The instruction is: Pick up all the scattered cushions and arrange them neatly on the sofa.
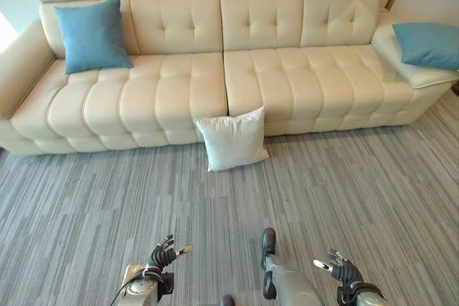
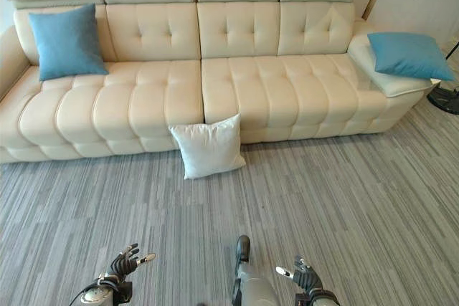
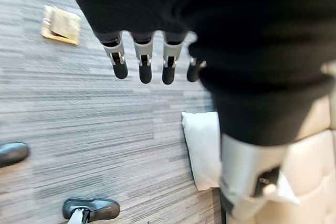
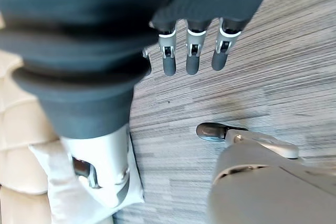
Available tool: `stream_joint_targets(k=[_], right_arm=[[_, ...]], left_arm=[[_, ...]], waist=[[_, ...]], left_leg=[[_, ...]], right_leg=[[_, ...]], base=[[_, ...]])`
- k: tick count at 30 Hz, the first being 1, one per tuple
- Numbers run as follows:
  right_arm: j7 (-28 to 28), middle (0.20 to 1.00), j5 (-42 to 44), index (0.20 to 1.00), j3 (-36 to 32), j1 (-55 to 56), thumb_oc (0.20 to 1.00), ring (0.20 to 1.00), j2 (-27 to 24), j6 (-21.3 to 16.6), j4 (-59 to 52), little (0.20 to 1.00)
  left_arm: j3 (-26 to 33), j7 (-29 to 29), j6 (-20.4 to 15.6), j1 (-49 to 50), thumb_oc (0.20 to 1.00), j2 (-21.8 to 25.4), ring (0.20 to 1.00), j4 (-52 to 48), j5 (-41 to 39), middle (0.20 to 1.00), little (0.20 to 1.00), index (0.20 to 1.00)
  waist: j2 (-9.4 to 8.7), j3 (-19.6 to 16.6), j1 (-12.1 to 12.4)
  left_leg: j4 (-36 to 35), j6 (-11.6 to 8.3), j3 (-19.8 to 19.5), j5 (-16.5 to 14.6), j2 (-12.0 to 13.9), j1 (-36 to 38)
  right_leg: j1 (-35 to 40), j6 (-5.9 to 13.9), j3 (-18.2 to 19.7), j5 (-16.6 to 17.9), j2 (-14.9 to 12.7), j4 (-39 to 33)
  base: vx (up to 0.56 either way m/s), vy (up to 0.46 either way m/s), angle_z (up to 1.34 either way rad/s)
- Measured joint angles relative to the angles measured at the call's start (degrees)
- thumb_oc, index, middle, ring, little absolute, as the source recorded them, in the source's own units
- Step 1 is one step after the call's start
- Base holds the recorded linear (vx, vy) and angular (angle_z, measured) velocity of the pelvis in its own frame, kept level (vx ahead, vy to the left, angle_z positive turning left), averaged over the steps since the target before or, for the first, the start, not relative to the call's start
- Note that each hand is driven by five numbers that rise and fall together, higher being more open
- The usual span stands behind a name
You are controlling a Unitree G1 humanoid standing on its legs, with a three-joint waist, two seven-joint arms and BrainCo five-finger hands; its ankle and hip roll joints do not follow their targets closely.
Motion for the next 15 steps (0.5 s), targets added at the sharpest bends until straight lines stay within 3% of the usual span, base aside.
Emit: stream_joint_targets(k=[1,2,3,4,5,6,8,9,12,13,14,15], right_arm=[[0.07,1.000,0.00,1.000,0.07,1.03,1.000,1.000,-0.70,-0.07,-0.02,1.000],[0.19,1.000,0.01,1.000,0.05,0.69,1.000,1.000,-0.98,0.10,0.68,1.000],[0.29,1.000,0.01,1.000,0.09,0.78,1.000,1.000,-0.99,0.65,1.67,1.000],[0.55,1.000,0.02,1.000,0.10,1.25,1.000,1.000,-1.43,0.43,1.61,1.000],[0.52,1.000,0.10,1.000,0.12,0.30,1.000,1.000,-1.99,0.41,1.73,1.000],[0.54,1.000,0.18,1.000,0.26,0.26,1.000,1.000,-2.33,0.33,1.58,1.000],[0.63,1.000,0.77,1.000,0.60,-1.14,1.000,1.000,-3.41,-0.35,1.18,1.000],[0.63,1.000,1.42,1.000,0.63,-1.74,1.000,1.000,-3.56,-0.30,1.26,1.000],[0.72,1.000,1.96,1.000,1.04,-2.44,1.000,1.000,-3.57,-0.67,1.25,1.000],[0.45,1.000,1.99,1.000,1.07,-3.04,1.000,1.000,-3.49,-0.39,1.27,1.000],[0.28,1.000,2.30,1.000,0.69,-3.82,1.000,1.000,-2.62,-0.23,1.32,1.000],[0.23,1.000,2.32,1.000,0.70,-4.01,1.000,1.000,-2.28,-0.18,1.48,1.000]], left_arm=[[-0.04,-0.44,0.01,0.13,1.000,-0.38,1.000,-0.18,0.66,1.000,1.000,1.000],[-0.02,-0.49,-0.08,0.02,1.000,-0.60,1.000,-0.48,0.66,1.000,1.000,1.000],[0.06,-0.48,-0.35,0.21,1.000,-0.79,1.000,-0.53,0.66,1.000,1.000,1.000],[0.08,-0.48,-0.53,1.23,1.000,-1.11,1.000,-0.70,0.63,1.000,1.000,1.000],[0.08,-0.40,-0.56,2.34,1.000,-1.80,1.000,-0.71,0.56,1.000,1.000,1.000],[-0.11,-0.41,-0.59,2.51,1.000,-2.14,1.000,-0.67,0.57,1.000,1.000,1.000],[-0.47,-0.43,-0.73,2.44,1.000,-3.27,1.000,-0.74,0.55,1.000,1.000,1.000],[-0.82,-0.38,-0.73,1.75,1.000,-3.32,1.000,-0.65,0.52,1.000,1.000,1.000],[-1.31,-0.34,-0.74,0.72,1.000,-2.87,1.000,0.16,0.47,1.000,1.000,1.000],[-1.15,-0.26,-1.01,0.24,1.000,-2.87,1.000,-0.01,0.03,1.000,1.000,1.000],[-0.87,-0.18,-1.22,-0.23,1.000,-2.50,1.000,-0.37,-0.44,1.000,1.000,1.000],[-0.77,-0.16,-1.16,-0.35,1.000,-2.43,1.000,-0.34,-0.64,1.000,1.000,1.000]], waist=[[1.97,0.02,-1.14],[2.75,0.12,-1.59],[2.21,-0.09,-1.29],[1.83,-0.84,-0.93],[2.58,-0.98,-0.33],[2.60,-1.10,-0.44],[3.58,-1.34,0.12],[3.88,-1.03,0.11],[2.34,-0.05,0.08],[1.73,0.34,0.32],[0.26,1.79,0.31],[-0.74,2.72,0.67]], left_leg=[[1.01,-1.73,-2.35,-0.68,3.07,1.21],[2.81,-2.45,-3.69,-0.70,4.10,1.68],[6.89,-3.65,-3.95,-0.13,4.56,1.38],[12.79,-4.86,-4.45,0.28,4.66,0.76],[17.33,-5.62,-4.86,0.45,5.12,-0.34],[26.74,-6.78,-5.57,0.89,5.64,-4.87],[45.98,-12.25,-7.71,3.85,6.45,-16.45],[52.21,-12.39,-7.16,4.94,7.54,-20.64],[53.72,-11.65,-4.79,5.23,7.68,-24.53],[52.18,-10.66,-4.52,4.23,7.71,-26.12],[45.90,-8.05,-3.67,2.60,6.29,-27.71],[40.07,-6.98,-2.38,2.40,5.94,-27.34]], right_leg=[[2.20,-1.00,-0.30,1.57,2.38,0.24],[4.03,-1.67,-0.22,1.40,3.49,-0.37],[6.48,-3.76,-0.14,1.80,3.65,-1.32],[8.27,-7.21,0.03,3.03,3.68,-1.86],[10.26,-8.56,-0.01,1.43,4.42,-2.08],[11.57,-9.59,-0.12,0.69,4.53,-2.66],[12.91,-12.18,-0.08,-0.32,5.16,-2.04],[13.39,-12.88,-0.74,-0.43,5.56,-1.88],[16.73,-14.66,-0.08,-3.02,5.48,-1.90],[17.45,-15.24,0.75,-4.84,5.56,-1.90],[19.13,-16.31,2.04,-6.63,5.01,-2.15],[20.17,-14.66,2.25,-5.46,4.46,-2.02]], base=[[0.70,-0.299,0.65],[0.69,-0.323,0.73],[0.55,-0.332,0.32],[0.55,-0.333,0.02],[0.43,-0.312,0.02],[0.25,-0.201,-0.02],[0.43,-0.315,0.00],[0.39,-0.253,-0.06],[0.40,-0.206,-0.09],[0.47,-0.174,-0.03],[0.26,-0.070,-0.30],[0.35,-0.037,-0.39]])
